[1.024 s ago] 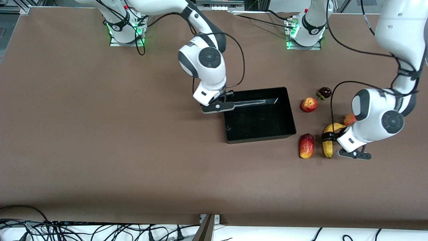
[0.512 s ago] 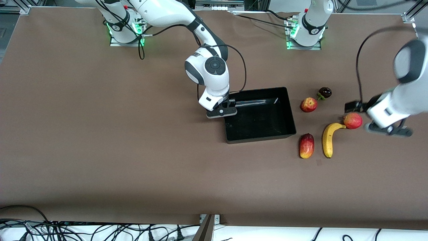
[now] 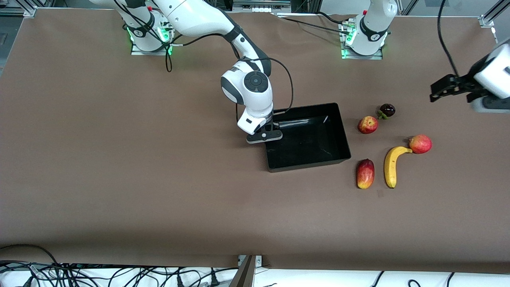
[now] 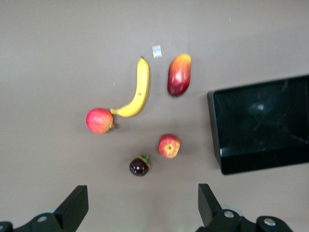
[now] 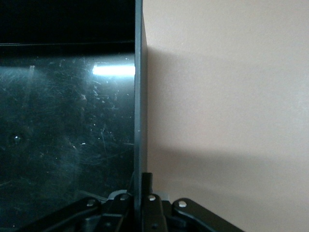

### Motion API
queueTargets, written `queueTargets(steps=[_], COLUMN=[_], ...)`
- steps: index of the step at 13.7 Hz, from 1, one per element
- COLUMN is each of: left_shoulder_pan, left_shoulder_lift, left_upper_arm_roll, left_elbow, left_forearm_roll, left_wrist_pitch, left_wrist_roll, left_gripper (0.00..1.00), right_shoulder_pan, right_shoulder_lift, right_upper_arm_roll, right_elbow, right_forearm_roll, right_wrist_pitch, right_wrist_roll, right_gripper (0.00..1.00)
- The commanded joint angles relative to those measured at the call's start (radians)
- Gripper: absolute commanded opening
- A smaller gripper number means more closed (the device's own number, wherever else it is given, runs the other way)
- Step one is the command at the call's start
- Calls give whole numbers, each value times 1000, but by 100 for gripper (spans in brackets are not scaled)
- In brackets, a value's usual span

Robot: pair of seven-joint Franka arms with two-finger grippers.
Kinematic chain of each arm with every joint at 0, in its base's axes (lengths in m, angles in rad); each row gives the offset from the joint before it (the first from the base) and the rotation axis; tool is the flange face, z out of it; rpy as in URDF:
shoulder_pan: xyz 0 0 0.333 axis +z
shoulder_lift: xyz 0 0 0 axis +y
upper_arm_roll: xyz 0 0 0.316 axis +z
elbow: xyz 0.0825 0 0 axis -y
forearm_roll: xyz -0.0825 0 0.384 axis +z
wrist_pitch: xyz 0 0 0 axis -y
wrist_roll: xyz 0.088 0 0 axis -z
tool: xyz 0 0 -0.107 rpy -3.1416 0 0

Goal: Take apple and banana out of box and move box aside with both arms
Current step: 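Grip the tray rim with the right gripper while the left gripper withdraws, then drag the empty black tray with the right gripper toward the right arm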

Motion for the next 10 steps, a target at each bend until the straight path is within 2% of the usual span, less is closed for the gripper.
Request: queueTargets(steps=[1, 4, 6, 9, 10], left_shoulder_pan=[-10, -11, -11, -13, -13], left_shoulder_lift=[-55, -57, -51, -37, -37], left_upper_arm_roll=[14, 14, 14, 2, 1], left_elbow=[-106, -100, -71, -37, -37], left_forearm_roll=[-21, -6, -3, 25, 25], left_wrist_pitch=[94, 75, 21, -27, -28], left_wrist_roll=[-60, -59, -61, -61, -61], left_gripper=[100, 100, 100, 100, 100], right_shoulder_pan=[-26, -147, -235, -339, -353], right_shoulder_lift=[-21, -121, -180, -228, -240], right_upper_arm_roll=[-8, 7, 0, -22, -58], right_elbow=[66, 97, 95, 87, 71], right_forearm_roll=[-5, 30, 140, 146, 144], right_wrist_pitch=[-129, -278, -347, -485, -496], right_wrist_roll=[-9, -102, -263, -398, -446], right_gripper=[0, 0, 0, 0, 0])
